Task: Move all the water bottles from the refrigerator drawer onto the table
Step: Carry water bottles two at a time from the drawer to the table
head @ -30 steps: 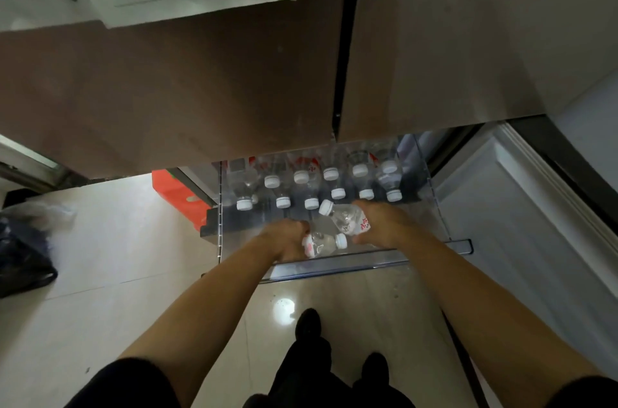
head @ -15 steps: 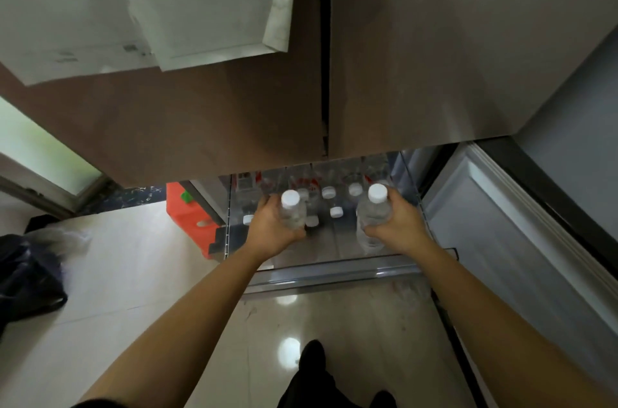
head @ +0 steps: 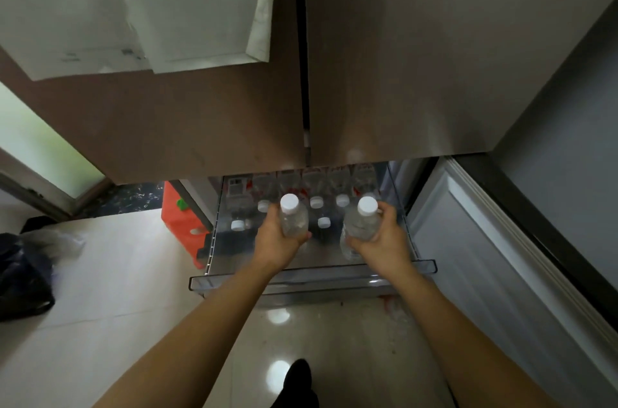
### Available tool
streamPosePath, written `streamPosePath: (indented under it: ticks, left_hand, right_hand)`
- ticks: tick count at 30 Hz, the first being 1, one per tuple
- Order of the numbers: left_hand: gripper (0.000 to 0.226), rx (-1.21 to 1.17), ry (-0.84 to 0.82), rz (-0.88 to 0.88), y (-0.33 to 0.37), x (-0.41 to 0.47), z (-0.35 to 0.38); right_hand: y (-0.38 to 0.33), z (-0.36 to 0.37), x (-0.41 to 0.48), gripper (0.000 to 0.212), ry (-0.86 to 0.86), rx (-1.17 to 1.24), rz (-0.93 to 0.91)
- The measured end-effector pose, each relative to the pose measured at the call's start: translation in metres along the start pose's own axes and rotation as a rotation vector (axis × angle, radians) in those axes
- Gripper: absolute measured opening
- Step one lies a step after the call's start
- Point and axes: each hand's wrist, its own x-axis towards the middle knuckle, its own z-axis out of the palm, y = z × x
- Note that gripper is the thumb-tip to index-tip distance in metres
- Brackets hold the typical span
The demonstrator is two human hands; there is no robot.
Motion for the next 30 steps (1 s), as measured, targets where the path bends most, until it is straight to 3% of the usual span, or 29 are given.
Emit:
streamPosePath:
  ticks: [7,13,23,30]
  left_hand:
    - [0.070,-0.114,0.232,0.185,0.027,-0.054,-0.014]
    - [0.072,-0.104,0.500,0.192,0.032,-0.124,-0.046]
    - [0.057,-0.179,0.868,0.221,0.004,-0.244,-0.152]
    - [0.056,-0.179,1.044,0.182,-0.077,-0.376,-0.276]
  right_hand:
    - [-0.032,-0.020,-0.024,0.077,-0.047,0.056,-0.274]
    - [-0.068,0.002,-0.060,0.082,-0.187,0.075,-0.470]
    - [-0.144,0.081,-0.180,0.081,-0.263,0.235,-0.735]
    - [-0.216,0.189,-0.319,0.076,-0.403,0.280,-0.886]
